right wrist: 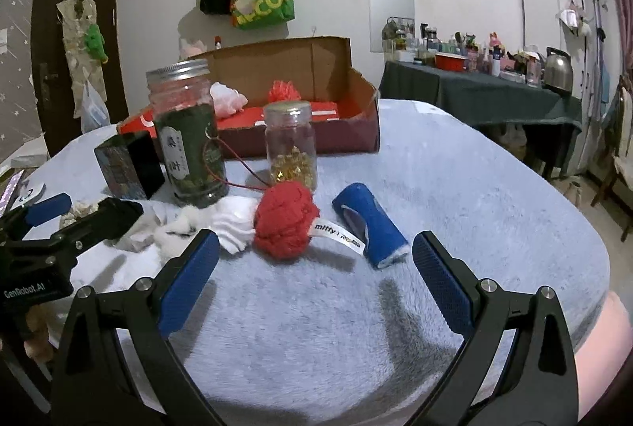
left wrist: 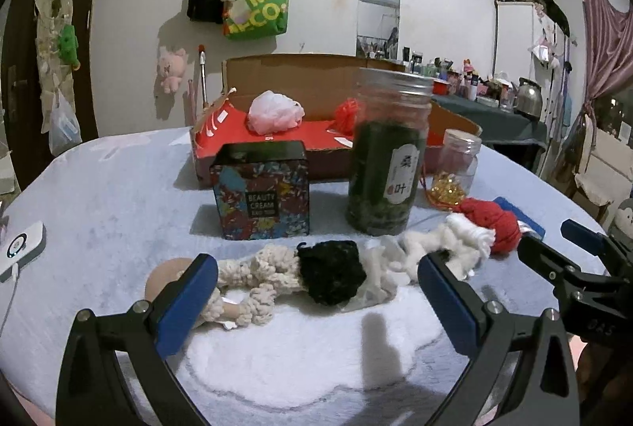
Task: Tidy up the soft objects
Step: 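Move both open tools back toward the remaining soft items on the table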
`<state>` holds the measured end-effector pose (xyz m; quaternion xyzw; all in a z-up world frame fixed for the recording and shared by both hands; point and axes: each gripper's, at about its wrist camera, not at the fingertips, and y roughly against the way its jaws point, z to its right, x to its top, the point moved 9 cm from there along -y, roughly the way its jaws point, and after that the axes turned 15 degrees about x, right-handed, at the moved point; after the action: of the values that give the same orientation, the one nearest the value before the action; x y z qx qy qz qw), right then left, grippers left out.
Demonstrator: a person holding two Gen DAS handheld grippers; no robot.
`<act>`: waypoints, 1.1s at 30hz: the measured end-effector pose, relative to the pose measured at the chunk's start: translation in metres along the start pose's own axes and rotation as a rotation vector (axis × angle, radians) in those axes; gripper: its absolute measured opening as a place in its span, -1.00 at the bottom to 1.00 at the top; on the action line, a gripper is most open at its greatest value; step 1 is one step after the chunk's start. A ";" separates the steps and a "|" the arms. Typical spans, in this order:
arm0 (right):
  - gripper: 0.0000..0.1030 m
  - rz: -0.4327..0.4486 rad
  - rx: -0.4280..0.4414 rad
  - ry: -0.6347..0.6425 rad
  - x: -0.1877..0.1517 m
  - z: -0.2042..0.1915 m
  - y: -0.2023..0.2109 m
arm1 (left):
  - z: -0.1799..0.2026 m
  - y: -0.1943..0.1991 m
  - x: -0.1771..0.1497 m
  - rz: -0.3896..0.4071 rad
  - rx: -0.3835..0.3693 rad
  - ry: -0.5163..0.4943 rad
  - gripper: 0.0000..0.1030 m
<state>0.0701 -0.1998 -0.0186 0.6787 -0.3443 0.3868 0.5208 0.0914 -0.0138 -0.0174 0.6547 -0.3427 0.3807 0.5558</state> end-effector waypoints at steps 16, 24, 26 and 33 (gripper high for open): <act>0.94 -0.056 0.020 -0.049 0.000 0.020 -0.006 | -0.025 -0.001 0.015 -0.035 -0.019 -0.027 1.00; 0.94 -0.091 0.034 -0.064 0.007 0.029 -0.011 | -0.047 -0.008 0.016 -0.064 0.005 -0.047 1.00; 0.94 -0.106 0.036 -0.065 0.008 0.031 -0.013 | -0.051 -0.011 0.014 -0.078 0.002 -0.050 1.00; 0.93 -0.144 0.063 -0.091 0.013 0.045 -0.018 | -0.052 -0.022 0.008 -0.125 -0.045 -0.095 1.00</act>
<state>0.0993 -0.2405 -0.0221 0.7346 -0.3056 0.3275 0.5096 0.1082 0.0407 -0.0155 0.6795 -0.3356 0.3061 0.5761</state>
